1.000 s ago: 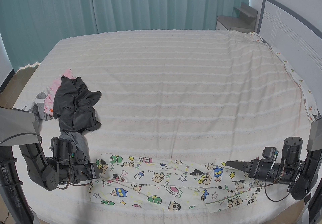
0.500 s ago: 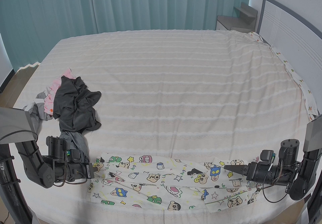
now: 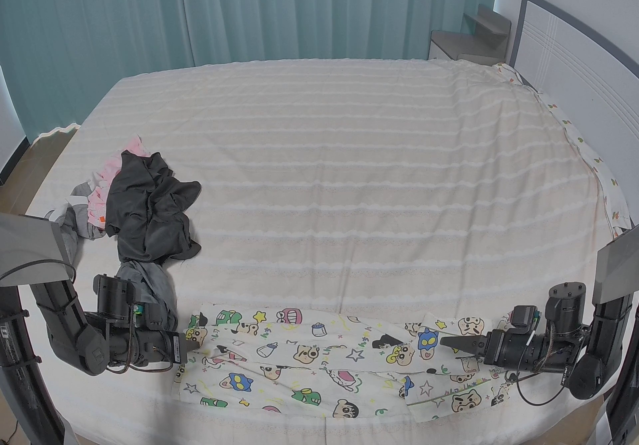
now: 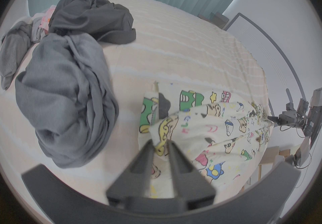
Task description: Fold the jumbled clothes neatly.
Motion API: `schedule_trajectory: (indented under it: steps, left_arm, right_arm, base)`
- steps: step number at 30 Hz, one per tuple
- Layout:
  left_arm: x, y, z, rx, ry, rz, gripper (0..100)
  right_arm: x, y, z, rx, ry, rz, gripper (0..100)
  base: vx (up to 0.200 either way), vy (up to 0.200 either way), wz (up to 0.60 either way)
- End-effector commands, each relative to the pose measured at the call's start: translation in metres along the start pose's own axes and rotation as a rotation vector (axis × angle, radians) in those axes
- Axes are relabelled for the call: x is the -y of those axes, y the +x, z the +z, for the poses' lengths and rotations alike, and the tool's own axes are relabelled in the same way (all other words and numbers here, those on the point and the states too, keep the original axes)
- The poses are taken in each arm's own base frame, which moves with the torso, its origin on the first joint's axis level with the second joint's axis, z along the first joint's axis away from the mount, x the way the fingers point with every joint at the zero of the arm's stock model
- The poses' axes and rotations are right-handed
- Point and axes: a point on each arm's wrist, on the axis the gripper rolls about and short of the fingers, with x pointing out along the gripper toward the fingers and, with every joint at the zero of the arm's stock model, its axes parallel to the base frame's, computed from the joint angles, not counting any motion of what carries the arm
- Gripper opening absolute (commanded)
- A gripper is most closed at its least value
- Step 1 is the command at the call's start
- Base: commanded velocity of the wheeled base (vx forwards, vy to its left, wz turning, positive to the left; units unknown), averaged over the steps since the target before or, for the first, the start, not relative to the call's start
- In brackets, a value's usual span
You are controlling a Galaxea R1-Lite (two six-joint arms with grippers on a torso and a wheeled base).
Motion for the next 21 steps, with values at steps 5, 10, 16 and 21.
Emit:
schedule_trajectory:
  steps: [5,10,16,21]
  left_arm:
    - [-0.003,-0.005,0.001,0.007,-0.009,0.010,100]
    - [-0.004,-0.020,0.011,0.065,-0.013,0.007,100]
    - [0.011,-0.056,0.021,0.042,-0.019,-0.119,100]
    - [0.018,-0.058,0.033,-0.010,-0.022,-0.148,100]
  right_arm:
    - [0.001,-0.002,-0.003,-0.010,0.005,-0.008,100]
    - [0.001,-0.002,-0.003,-0.009,0.004,-0.008,100]
    - [0.001,-0.002,-0.003,-0.005,0.003,-0.007,100]
    - [0.000,-0.002,-0.003,-0.003,0.002,-0.008,100]
  base:
    - [0.000,0.000,0.00]
    - [0.000,0.000,0.00]
    - [0.000,0.000,0.00]
    - [0.000,0.000,0.00]
